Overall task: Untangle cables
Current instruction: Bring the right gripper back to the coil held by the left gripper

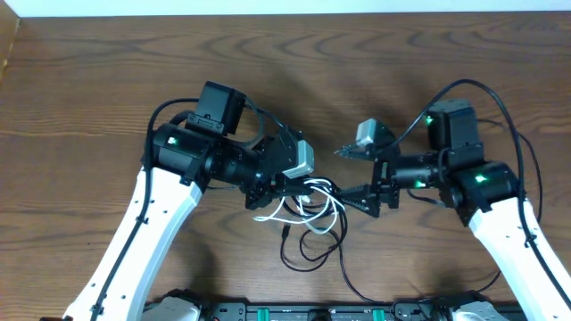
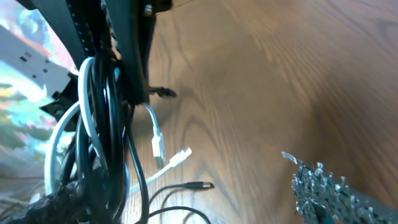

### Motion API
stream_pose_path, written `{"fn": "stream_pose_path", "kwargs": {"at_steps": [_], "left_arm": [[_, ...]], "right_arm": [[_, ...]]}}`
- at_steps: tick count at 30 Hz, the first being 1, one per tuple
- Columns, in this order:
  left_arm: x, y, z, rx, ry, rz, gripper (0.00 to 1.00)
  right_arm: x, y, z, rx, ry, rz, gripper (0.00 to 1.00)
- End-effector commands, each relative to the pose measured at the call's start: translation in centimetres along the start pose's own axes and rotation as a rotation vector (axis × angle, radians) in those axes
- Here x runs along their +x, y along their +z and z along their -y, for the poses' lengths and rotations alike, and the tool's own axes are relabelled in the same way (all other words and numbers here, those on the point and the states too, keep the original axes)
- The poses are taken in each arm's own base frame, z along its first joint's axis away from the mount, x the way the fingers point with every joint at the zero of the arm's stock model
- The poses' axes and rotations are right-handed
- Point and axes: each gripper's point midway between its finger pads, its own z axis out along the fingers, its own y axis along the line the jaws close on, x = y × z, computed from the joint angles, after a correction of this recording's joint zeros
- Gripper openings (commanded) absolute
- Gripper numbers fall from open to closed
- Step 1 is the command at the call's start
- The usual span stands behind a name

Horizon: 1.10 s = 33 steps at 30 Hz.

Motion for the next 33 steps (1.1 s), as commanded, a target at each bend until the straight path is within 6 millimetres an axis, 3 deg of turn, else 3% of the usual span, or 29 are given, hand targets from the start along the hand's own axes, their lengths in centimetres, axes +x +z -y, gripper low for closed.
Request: {"fn": "stream_pose_path", "kwargs": {"at_steps": [1,5,9,15,19,21,24,33], "left_arm": [[-0.2,-0.2,0.1,-0.018,0.045,-0.012,0.08],[0.8,-0.2,-0.4,-0.050,0.030,-0.071,0.08],[0.9,-0.2,-0.4,-0.050,0.029,-0.071,0.08],[3.9,-1.0,-2.6,-0.182,0.004,-0.250,0.08],[5.1,-1.6,-3.5,-0.248,-0.044,-0.323,0.08],[5.1,-1.6,-3.6,-0.251,-0.045,-0.321,0.08],[4.6,-1.5,-4.1,-0.271,-0.063,-0.297,0.08],[-1.6,-0.3,-2.1,-0.101,0.037,0.024,0.08]], "right_arm": [[-0.6,0.8,-1.4,-0.053,-0.021,0.005,0.94],[-0.6,0.8,-1.4,-0.053,-0.021,0.006,0.94],[-0.6,0.8,-1.4,-0.049,-0.014,0.002,0.84],[-0.2,0.7,1.1,0.091,0.087,-0.030,0.98],[-0.6,0.5,2.6,0.171,0.138,-0.019,0.99],[-1.2,0.6,2.4,0.156,0.118,0.001,0.99],[-2.2,0.7,1.3,0.082,0.074,0.041,0.99],[-2.2,1.3,0.2,0.040,-0.019,0.032,0.99]]}}
